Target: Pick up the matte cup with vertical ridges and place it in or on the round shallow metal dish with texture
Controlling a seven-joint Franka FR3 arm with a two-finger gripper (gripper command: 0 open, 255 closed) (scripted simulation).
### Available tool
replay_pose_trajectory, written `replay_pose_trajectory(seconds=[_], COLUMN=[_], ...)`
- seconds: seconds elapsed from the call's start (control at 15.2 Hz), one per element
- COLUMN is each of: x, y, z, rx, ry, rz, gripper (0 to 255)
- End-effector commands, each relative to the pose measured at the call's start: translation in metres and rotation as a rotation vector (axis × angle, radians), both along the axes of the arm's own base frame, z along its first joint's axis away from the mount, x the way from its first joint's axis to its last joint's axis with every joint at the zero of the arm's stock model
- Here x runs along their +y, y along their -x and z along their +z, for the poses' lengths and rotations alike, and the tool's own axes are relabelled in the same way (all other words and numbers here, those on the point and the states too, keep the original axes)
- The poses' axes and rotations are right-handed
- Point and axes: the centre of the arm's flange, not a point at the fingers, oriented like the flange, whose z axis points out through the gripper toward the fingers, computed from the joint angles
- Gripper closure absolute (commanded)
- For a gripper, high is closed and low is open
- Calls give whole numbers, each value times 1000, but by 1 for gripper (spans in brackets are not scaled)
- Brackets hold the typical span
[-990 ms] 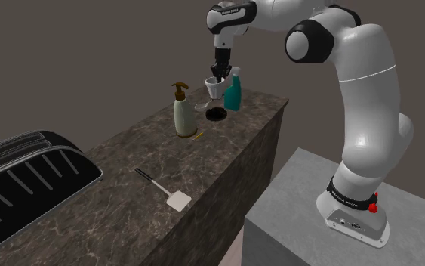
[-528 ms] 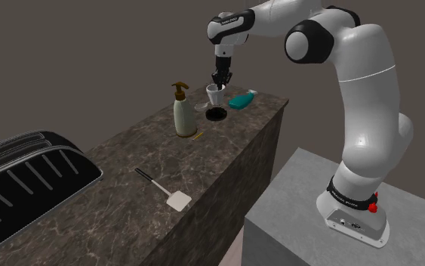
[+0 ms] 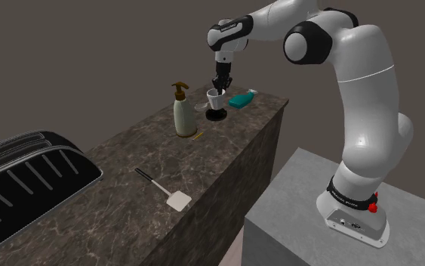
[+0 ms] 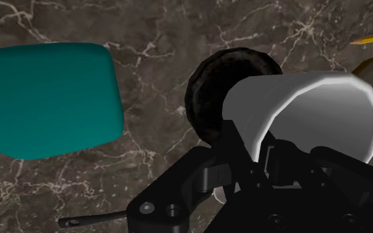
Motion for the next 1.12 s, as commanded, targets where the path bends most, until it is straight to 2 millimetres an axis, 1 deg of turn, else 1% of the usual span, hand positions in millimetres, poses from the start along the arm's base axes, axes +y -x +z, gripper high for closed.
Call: replay_pose_trajectory(seconds=[0.0, 0.13, 0.2, 0.53, 0.73, 0.79, 1.06], x=[0, 0, 0, 0, -9, -11, -11], y=[0, 0, 0, 0, -2, -2, -2], z=[0, 0, 0, 0, 39, 49, 49], rx=[-1, -1, -1, -1, -1, -1, -1], ry=[0, 0, 0, 0, 0, 0, 0], rz=[0, 0, 0, 0, 0, 0, 0], gripper=[255, 255, 0, 0, 0, 0, 0])
